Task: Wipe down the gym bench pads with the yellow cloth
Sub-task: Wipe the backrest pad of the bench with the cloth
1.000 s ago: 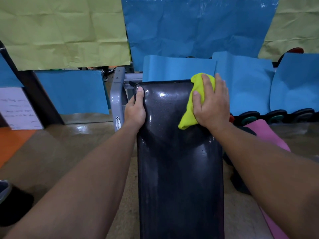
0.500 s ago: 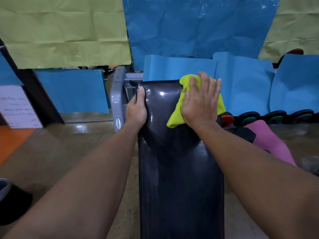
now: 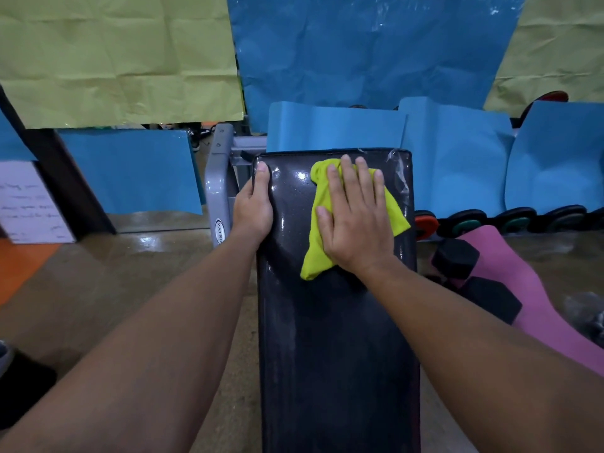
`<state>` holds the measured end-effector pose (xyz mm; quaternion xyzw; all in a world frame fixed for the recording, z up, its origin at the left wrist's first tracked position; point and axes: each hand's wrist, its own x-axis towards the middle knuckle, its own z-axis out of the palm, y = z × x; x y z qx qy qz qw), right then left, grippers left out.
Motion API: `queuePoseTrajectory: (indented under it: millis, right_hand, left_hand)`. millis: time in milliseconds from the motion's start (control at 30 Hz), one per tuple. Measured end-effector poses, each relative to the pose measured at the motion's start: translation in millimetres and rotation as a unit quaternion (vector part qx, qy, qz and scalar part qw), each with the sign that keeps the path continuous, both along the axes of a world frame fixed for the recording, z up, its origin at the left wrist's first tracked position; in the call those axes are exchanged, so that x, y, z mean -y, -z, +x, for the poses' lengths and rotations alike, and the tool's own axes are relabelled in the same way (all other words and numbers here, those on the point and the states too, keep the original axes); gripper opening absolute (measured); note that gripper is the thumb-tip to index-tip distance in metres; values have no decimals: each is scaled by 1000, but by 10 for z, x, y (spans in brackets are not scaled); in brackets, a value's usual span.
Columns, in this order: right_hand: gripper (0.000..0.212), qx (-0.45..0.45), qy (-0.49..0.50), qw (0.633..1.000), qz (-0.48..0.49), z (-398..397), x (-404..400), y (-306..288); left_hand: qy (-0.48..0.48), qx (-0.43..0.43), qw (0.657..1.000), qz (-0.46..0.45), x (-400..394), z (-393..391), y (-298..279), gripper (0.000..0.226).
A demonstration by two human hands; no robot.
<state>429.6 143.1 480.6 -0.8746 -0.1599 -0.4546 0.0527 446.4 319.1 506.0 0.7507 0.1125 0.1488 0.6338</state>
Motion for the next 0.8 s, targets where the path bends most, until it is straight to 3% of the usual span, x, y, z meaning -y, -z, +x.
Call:
queuePoseTrajectory:
  millis: [200, 300, 433, 600, 800]
  right_hand:
    - [53, 29, 65, 997, 42, 116, 19, -132]
    - [59, -10, 48, 996, 74, 128, -169, -196]
    - [64, -22, 17, 999, 37, 53, -17, -102]
    - [62, -30, 64, 993, 92, 100, -134, -223]
    - [66, -43, -26, 999, 13, -73, -285, -46]
  left_hand:
    - [-4, 17, 1000, 7, 15, 2, 11, 60]
    - [-3, 15, 1000, -2, -11, 34, 42, 63]
    - [-4, 9, 1000, -4, -7, 33, 29, 61]
    - [6, 9, 1000, 7, -34, 46, 34, 64]
    - [28, 13, 999, 9, -56, 58, 58, 69]
